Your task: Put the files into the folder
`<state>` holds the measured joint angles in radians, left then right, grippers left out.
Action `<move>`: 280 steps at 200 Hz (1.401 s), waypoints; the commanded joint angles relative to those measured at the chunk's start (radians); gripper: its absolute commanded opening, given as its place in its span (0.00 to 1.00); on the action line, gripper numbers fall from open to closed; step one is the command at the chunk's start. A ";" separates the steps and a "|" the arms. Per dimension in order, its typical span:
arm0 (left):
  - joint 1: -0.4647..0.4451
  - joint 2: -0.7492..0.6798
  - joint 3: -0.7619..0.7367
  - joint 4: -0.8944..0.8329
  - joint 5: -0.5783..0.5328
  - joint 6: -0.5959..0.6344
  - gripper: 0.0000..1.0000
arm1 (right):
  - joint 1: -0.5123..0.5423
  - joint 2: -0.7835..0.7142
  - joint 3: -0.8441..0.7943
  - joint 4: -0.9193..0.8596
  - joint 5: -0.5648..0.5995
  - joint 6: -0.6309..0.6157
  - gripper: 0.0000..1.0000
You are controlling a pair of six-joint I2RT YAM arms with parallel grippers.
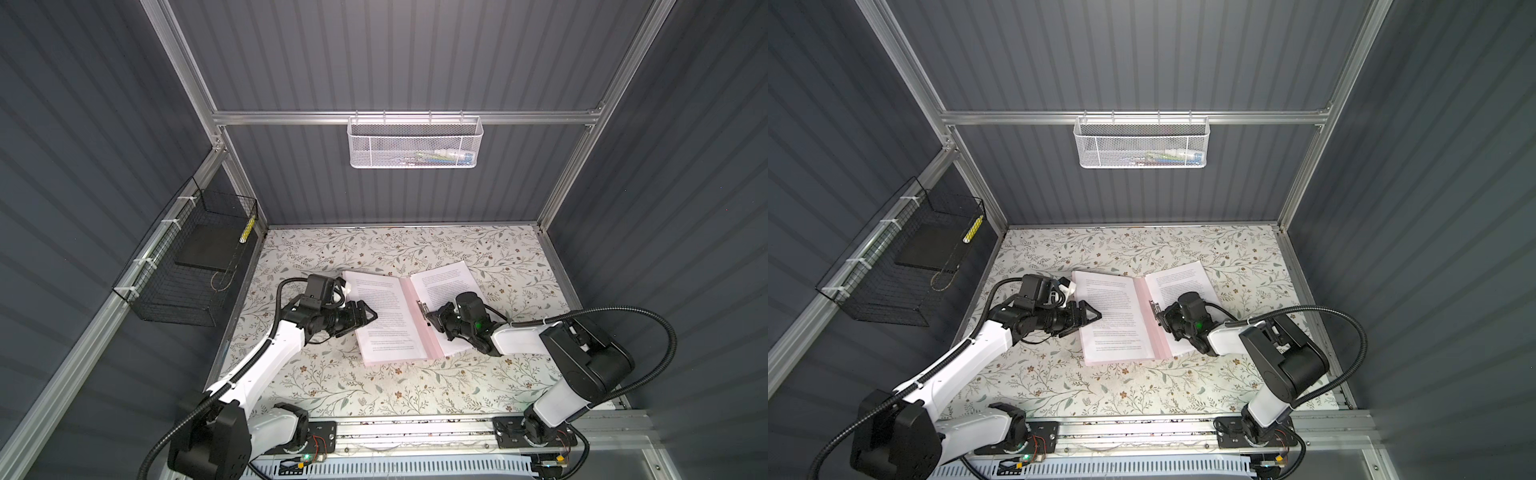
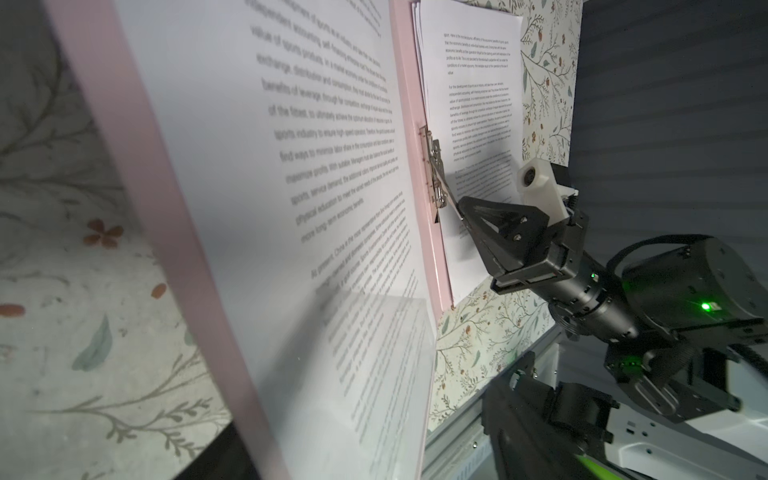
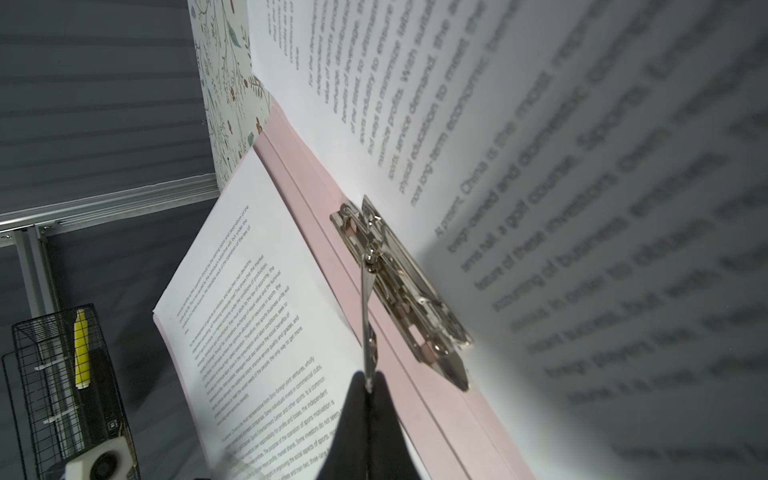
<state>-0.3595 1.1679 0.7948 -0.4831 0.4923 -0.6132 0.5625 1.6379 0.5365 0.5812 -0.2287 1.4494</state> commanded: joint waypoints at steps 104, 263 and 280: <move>-0.006 -0.017 -0.070 -0.059 0.002 -0.057 0.00 | -0.014 0.051 -0.028 0.053 0.012 0.012 0.00; -0.006 0.082 0.037 -0.153 -0.235 0.008 0.00 | -0.032 0.134 -0.129 0.031 0.040 -0.248 0.00; -0.006 0.089 0.046 -0.157 -0.234 0.010 0.00 | -0.030 0.174 -0.151 0.079 0.057 -0.247 0.00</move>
<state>-0.3679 1.2438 0.8051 -0.5999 0.3321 -0.6216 0.5354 1.7214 0.4522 0.7788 -0.2508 1.2438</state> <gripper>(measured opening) 0.047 0.044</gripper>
